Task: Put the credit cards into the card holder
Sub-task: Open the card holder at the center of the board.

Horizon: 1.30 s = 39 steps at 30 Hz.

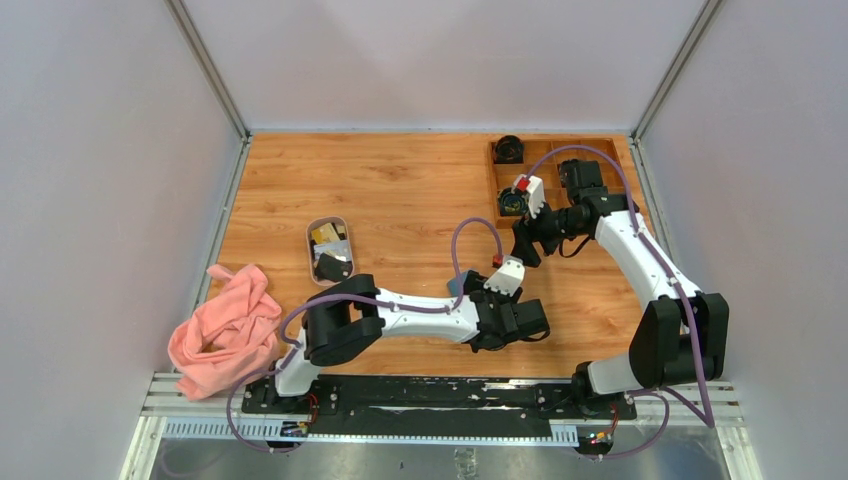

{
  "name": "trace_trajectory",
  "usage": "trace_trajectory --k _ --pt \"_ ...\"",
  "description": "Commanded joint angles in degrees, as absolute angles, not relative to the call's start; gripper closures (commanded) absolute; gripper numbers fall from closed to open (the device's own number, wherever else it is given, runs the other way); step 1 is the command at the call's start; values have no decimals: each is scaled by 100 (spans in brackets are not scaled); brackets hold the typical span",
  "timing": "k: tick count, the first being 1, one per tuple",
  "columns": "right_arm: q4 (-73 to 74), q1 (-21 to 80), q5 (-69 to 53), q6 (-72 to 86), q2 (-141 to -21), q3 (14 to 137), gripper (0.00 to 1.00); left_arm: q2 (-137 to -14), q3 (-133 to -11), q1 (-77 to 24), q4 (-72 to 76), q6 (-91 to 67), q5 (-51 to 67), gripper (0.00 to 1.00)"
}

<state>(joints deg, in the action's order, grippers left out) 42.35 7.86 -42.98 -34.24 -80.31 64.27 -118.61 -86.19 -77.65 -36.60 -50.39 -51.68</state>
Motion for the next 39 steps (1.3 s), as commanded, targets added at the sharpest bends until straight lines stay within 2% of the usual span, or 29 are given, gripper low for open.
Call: trace_trajectory --k 1,4,9,13,15,24,33,39 --pt "4263 694 -4263 -3378 -8000 6368 24 -11930 -8699 -7770 -3694 -5169 -5600 30" --pt "4263 699 -4286 -3383 -8007 6355 24 -11806 -8552 -7770 -3688 -5284 -5641 39" --pt "4265 694 -4369 -3367 -8054 6346 24 -11455 -8187 -7776 -3674 -5550 -5612 66" --pt "4279 697 -4506 -3382 -8073 6321 25 -11062 -7835 -7775 -3623 -5796 -5601 94" --pt "4288 693 -4623 -3389 -8077 6304 25 -10818 -7589 -7776 -3458 -5826 -5555 100" --pt "4346 711 -5312 -3454 -8173 6223 25 -9106 -5369 -7627 -981 -5715 -4637 100" --pt "4379 910 -5644 -3553 -8330 6164 25 -8092 -3886 -6895 408 -5686 -3243 100" --pt "4315 1229 -5590 -3576 -8432 6107 26 -7675 -3525 -6641 542 -5522 -3099 100"
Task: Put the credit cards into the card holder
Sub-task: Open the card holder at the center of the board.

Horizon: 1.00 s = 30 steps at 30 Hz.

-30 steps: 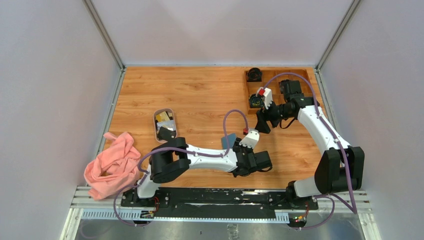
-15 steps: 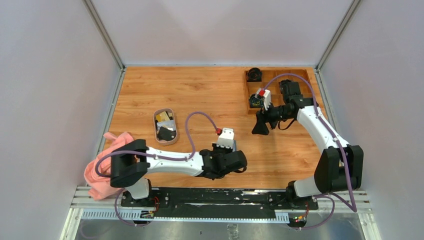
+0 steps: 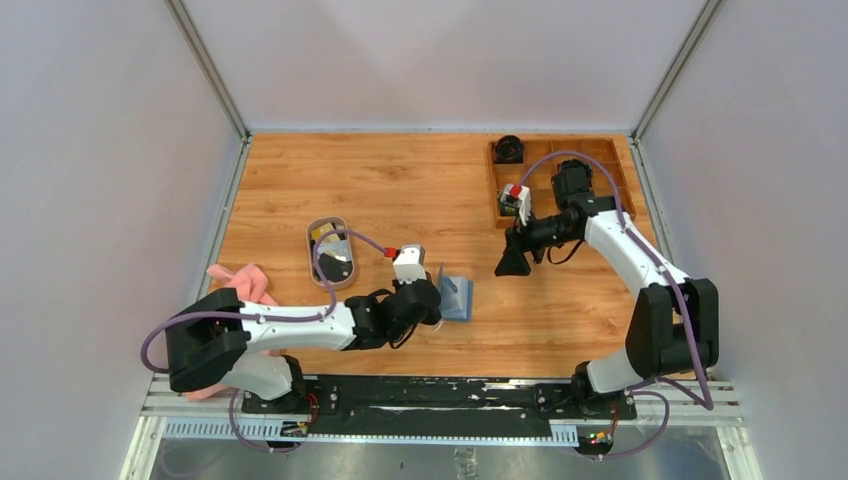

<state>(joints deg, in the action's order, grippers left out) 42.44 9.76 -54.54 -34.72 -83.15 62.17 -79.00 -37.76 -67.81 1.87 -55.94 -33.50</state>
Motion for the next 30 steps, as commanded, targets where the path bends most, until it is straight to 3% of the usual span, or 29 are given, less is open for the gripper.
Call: trace_trajectory --k 1,7,17,24,30 --pt "4289 1303 -5532 -3563 -8474 6096 27 -7624 -3446 -6603 605 -5558 -3055 100" --pt "4114 1932 -5301 -3402 -8761 6060 38 -7483 -2977 -6362 1019 -5867 -2633 100" --pt "4043 2763 -4799 -3114 -9538 6214 76 -7122 -2443 -6185 1013 -6314 -2773 100" --pt "4011 2892 -4954 -2715 -10042 6531 84 -7224 -2300 -6168 1009 -6325 -2777 100" --pt "3798 3194 -4845 -2494 -10111 6664 85 -7281 -2174 -6162 1007 -6315 -2810 100"
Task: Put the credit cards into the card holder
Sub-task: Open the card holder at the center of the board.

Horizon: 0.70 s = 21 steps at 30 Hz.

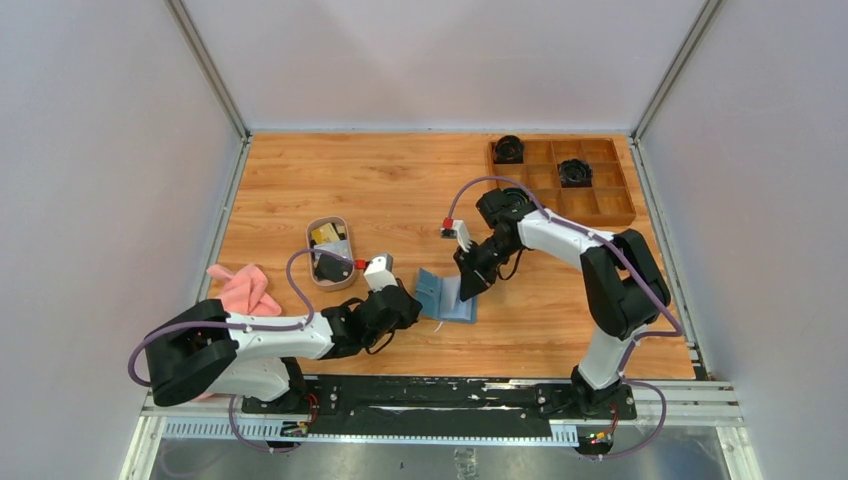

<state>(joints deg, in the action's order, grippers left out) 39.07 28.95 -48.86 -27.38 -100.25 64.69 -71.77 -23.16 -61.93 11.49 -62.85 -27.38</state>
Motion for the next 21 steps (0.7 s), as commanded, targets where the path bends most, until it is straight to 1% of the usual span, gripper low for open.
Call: trace_trajectory --k 1,9,14,17,21 --pt "3801 3257 -4809 -2462 -10205 6703 85 -7306 -2164 -6161 1003 -6319 -2806 100" --pt "3544 3386 -5085 -2119 -10823 7366 85 -7404 -2125 -6163 1002 -6231 -2720 100" --pt "3500 3638 -5176 -1945 -11267 7800 83 -7237 -1997 -6163 1006 -6219 -2730 99" --pt "3457 3800 -4967 -1850 -11501 7816 82 -6981 -1931 -6162 1003 -6159 -2705 89" --pt "3434 3868 -4752 -1774 -11794 7833 80 -6388 -1817 -6162 1001 -5905 -2604 69"
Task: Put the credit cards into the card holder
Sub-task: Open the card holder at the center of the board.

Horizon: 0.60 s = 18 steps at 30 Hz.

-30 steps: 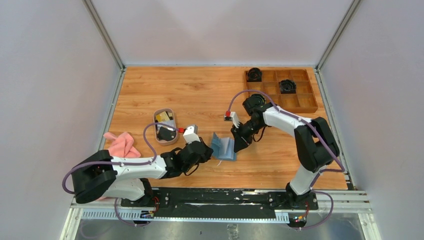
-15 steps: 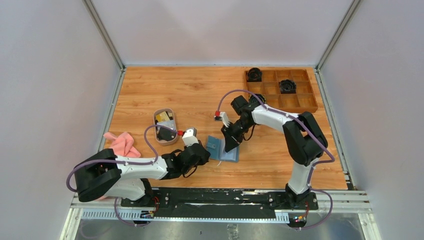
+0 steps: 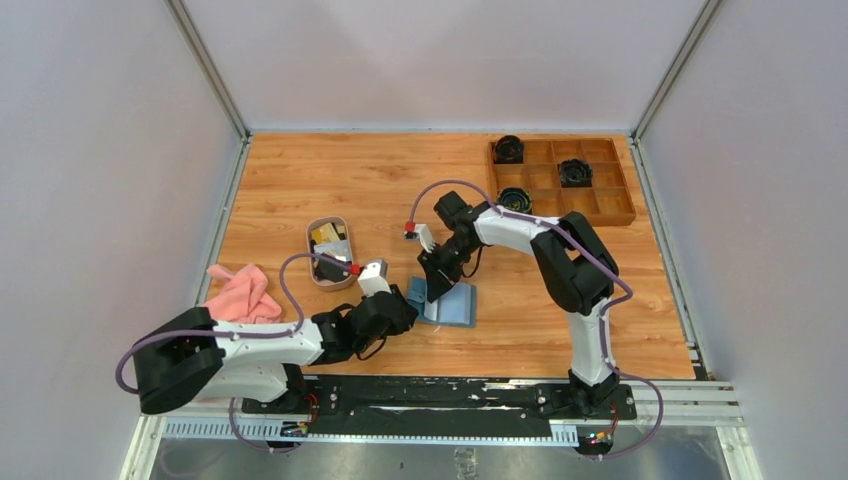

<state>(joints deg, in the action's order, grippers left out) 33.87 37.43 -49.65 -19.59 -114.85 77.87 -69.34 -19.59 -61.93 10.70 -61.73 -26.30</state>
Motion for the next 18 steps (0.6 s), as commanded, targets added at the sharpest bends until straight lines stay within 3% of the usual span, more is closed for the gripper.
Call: trace_trajectory --k 1,5,10,14,18 --pt "3435 3868 -4706 -1759 -11835 7839 80 -6191 -1774 -6161 999 -5825 -2569 65" --pt "3413 3870 -4650 -1741 -11925 7844 79 -5334 -1512 -6166 965 -5547 -2413 51" --pt "3448 3876 -4848 -1813 -11880 7846 74 -4410 -1289 -6162 955 -5265 -2033 47" --pt "3624 3869 -5195 -2115 -11659 7849 69 -4508 -1554 -6161 959 -5053 -1831 55" --pt "3829 3866 -5335 -2390 -11503 7840 68 -5198 -2022 -6162 968 -4808 -1800 73"
